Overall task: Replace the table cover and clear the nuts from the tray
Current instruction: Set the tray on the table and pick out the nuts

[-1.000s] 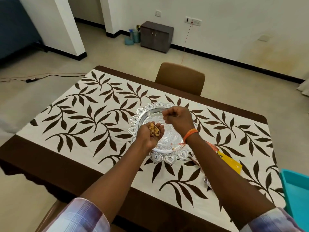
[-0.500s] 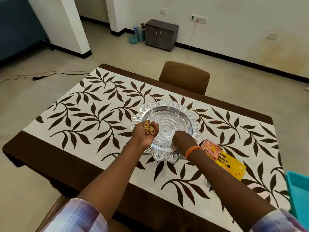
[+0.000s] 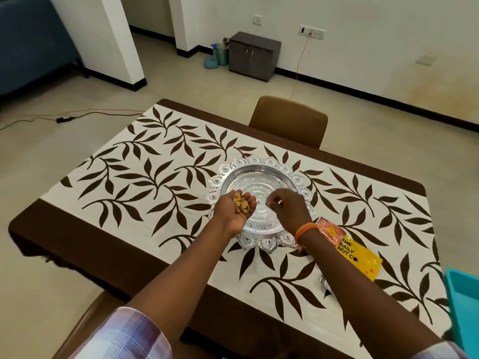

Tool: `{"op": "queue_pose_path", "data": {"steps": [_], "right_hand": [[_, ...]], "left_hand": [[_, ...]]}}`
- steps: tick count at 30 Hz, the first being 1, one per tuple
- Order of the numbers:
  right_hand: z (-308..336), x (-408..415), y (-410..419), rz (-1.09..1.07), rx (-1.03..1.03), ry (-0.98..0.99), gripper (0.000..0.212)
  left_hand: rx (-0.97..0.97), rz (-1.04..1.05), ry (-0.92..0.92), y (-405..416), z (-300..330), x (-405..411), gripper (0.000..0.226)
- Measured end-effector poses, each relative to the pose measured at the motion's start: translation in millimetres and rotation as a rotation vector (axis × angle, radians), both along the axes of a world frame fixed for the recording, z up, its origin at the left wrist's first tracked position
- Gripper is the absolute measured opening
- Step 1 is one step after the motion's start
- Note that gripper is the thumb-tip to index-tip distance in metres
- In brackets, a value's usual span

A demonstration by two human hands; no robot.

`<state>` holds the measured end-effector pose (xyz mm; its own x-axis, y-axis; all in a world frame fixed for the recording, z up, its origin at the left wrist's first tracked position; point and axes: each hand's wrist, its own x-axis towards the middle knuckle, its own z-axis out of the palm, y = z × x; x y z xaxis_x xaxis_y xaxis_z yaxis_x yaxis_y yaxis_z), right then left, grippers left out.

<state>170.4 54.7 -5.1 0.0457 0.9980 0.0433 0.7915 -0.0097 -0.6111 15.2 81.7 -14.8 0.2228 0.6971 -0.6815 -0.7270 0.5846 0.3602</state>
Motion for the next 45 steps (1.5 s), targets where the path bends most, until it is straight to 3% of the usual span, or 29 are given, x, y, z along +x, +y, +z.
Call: {"op": "queue_pose_path", "data": {"steps": [2,4,13,16,20,22,25,27,36,39,41,45], "right_hand": [[16,-8,-1,0.0,0.118,0.115,0.004],[26,-19,-2,0.088,0.178,0.111,0.003],[30,-31,0,0.153,0.112,0.024,0.019],[37,-31,1,0.077,0.135,0.183,0.007],[23,-16,11,-0.157,0.144,0.431,0.005],[6,-8,13,-0.087,0.054,0.271,0.006],[-21,-13,8,0.243,-0.143,-0.118,0.017],[-30,-22,6,0.37,-0.183,-0.291,0.013],[-26,-34,10,0.65,-0.038,-0.719,0.016],[-27,-32,10,0.643,-0.055,-0.767,0.021],[-22,-29,10,0.561,-0.071,-0.641,0.013],[0,-18,12,0.166,0.08,0.056,0.013]], "left_hand": [[-0.011,-0.01,0.009,-2,-2,5,0.028],[-0.007,-0.031,0.011,-5,-2,10,0.028],[0.048,-0.075,-0.02,-7,8,16,0.034],[0.065,-0.076,-0.031,-6,12,13,0.04],[0.03,0.02,-0.041,-2,17,-2,0.024],[0.044,0.048,-0.015,1,18,-16,0.024],[0.045,0.068,-0.001,4,18,-28,0.027],[0.034,0.079,0.005,4,16,-30,0.029],[0.011,0.081,0.026,-1,8,-27,0.029],[0.002,0.086,0.023,-1,9,-25,0.029],[0.005,0.079,0.025,-2,9,-22,0.029],[0.002,0.074,0.022,-6,9,-13,0.029]]}}
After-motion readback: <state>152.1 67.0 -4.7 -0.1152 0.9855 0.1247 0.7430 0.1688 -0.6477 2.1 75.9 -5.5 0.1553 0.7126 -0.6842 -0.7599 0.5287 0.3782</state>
